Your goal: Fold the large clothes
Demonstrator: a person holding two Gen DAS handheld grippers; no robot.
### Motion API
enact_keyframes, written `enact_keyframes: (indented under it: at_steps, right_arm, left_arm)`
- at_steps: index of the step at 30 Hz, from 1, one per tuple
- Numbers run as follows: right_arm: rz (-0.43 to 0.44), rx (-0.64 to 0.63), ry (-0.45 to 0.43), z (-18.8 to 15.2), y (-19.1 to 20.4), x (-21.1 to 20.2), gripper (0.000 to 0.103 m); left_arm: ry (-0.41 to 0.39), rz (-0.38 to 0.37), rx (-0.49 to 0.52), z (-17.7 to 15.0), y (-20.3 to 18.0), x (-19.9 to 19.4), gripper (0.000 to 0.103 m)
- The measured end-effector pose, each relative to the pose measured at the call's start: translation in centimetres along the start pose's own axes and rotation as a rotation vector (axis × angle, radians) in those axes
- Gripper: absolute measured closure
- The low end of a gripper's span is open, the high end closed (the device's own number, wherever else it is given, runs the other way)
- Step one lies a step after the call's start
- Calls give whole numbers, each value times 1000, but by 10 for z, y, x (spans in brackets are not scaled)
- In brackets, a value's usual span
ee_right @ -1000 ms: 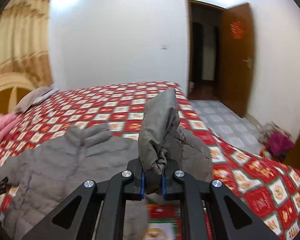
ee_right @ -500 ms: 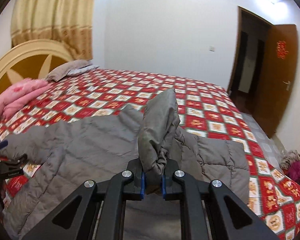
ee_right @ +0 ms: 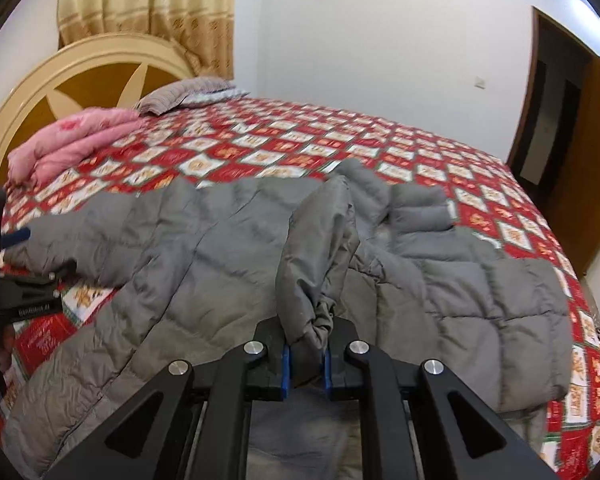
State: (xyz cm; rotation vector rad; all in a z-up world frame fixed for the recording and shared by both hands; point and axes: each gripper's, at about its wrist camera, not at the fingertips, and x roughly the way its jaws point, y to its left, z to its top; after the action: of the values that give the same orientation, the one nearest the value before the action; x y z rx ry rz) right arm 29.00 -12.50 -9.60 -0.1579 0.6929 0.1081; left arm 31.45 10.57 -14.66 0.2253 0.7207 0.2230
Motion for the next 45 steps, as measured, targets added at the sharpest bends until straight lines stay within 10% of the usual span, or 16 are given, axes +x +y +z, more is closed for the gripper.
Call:
enact_keyframes:
  at_steps: [18, 25, 45]
  right_arm:
    - [33, -74, 114, -29, 54, 45, 91]
    - [53, -99, 127, -30, 62, 41, 42]
    - [46, -148, 134, -34, 57, 10, 42]
  left_arm:
    - [16, 8, 15, -2, 0, -1, 0]
    - [4, 9, 24, 1, -1, -14, 0]
    - [-14, -18, 65, 18, -23, -39, 0]
